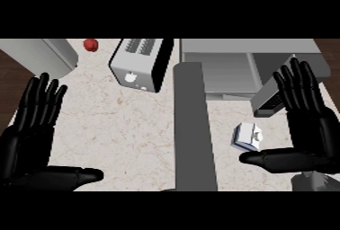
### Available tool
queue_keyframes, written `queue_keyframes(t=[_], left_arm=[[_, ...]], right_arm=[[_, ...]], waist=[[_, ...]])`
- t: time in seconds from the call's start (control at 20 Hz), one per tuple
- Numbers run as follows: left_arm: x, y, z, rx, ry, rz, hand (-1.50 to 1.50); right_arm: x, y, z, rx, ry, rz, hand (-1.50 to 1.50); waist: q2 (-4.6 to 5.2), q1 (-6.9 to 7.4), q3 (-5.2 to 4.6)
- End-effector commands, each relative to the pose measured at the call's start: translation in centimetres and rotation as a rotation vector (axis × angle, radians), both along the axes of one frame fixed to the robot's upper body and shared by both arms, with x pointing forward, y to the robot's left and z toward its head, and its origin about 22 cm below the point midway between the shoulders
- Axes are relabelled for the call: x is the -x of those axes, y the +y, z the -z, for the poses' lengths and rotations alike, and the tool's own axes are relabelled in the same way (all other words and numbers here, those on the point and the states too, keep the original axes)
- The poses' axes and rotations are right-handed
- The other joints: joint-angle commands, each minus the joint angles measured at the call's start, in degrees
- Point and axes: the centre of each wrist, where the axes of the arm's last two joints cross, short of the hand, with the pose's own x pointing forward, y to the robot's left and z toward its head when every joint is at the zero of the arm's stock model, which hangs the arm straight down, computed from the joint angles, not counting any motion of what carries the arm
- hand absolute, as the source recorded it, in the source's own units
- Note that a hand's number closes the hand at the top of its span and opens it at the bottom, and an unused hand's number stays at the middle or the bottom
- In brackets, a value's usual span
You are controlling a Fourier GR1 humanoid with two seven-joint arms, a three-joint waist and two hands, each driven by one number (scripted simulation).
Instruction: Pick up the milk, place it into the microwave and close the microwave
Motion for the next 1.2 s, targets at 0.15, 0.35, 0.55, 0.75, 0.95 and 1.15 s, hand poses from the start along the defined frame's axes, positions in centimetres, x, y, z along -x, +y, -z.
queue_keyframes(t=[0.15, 0.35, 0.55, 0.75, 0.95, 1.15], left_arm=[[-0.1, 0.1, 0.2, 0.015, 0.010, -0.004, -1.50], [3.9, 0.0, 1.5, 0.004, 0.004, 0.000, -1.50], [4.8, -0.4, -1.3, 0.007, 0.019, 0.023, -1.50], [4.7, -0.2, -0.5, 0.016, 0.030, 0.015, -1.50], [6.0, -0.6, -0.4, 0.016, 0.017, 0.025, -1.50], [6.9, 0.0, -0.7, -0.006, 0.029, 0.034, -1.50]], right_arm=[[0.4, -0.7, 0.5, 0.008, 0.055, 0.032, -1.50], [-1.2, -1.7, 4.2, 0.030, 0.097, 0.051, -1.50], [-0.7, -2.3, 6.0, 0.053, 0.145, 0.064, -1.50], [-1.4, -2.3, 7.6, 0.059, 0.160, 0.068, -1.50], [0.9, -3.2, 11.9, 0.099, 0.189, 0.105, -1.50], [2.1, -5.6, 14.4, 0.107, 0.200, 0.128, -1.50]], waist=[[-0.01, -0.15, -0.04], [0.00, 0.25, -0.04], [-0.03, 0.11, -0.03], [0.00, 0.02, -0.03], [0.00, 0.04, -0.02], [-0.01, 0.05, -0.02]])
